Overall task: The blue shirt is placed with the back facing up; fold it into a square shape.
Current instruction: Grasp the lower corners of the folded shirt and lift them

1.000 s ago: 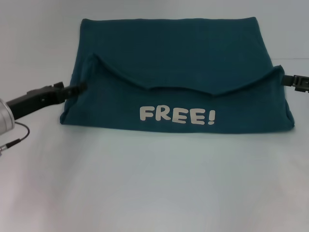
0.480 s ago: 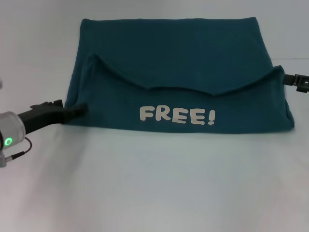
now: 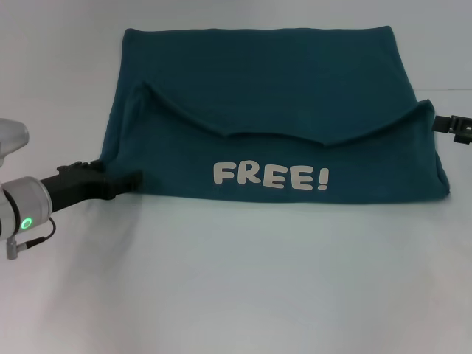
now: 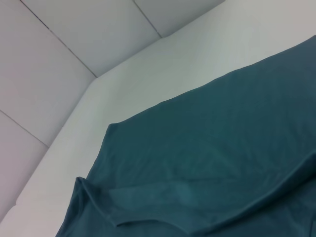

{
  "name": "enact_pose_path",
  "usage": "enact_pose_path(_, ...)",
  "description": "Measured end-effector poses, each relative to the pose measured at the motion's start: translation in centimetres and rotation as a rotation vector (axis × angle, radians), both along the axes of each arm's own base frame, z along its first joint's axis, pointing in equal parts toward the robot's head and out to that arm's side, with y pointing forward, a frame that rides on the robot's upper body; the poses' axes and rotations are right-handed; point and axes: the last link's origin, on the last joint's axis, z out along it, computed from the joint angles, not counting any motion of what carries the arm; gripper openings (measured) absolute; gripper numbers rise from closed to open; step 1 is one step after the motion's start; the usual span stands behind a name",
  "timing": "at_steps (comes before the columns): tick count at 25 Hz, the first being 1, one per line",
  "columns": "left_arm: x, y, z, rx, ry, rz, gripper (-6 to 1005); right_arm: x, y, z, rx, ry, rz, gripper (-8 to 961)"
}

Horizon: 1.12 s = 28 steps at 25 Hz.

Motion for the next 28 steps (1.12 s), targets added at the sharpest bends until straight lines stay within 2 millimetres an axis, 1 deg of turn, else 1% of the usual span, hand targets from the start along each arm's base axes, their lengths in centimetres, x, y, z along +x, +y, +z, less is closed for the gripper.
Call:
enact_pose_path(7, 0.0, -0.05, -0.24, -0.008, 0.01, -0.006, 904, 0.13, -0.01, -0.16, 0.004, 0.0, -0.008, 827)
enact_pose_path(14, -0.15, -0.22, -0.44, -0.033, 0.037, -0.012, 869, 0.16, -0.04, -0.18, 0.005, 0.001, -0.009, 825)
enact_pose_path(20, -0.49, -0.05, 0.21, -0.009, 0.025, 0.016, 839, 0.29, -0.16, -0.22, 0.006, 0.002, -0.014, 823)
enact_pose_path(27, -0.52, 0.1, 0.29, -0.005, 0.034, 0.02, 638, 0.59, -0.48, -0.31, 0.004, 0.003, -0.02, 821)
enact_pose_path(28, -0.52, 0.13, 0.3, -0.005, 0.035, 0.02, 594, 0.6, -0.52, -0.32, 0.003, 0.004, -0.02, 821)
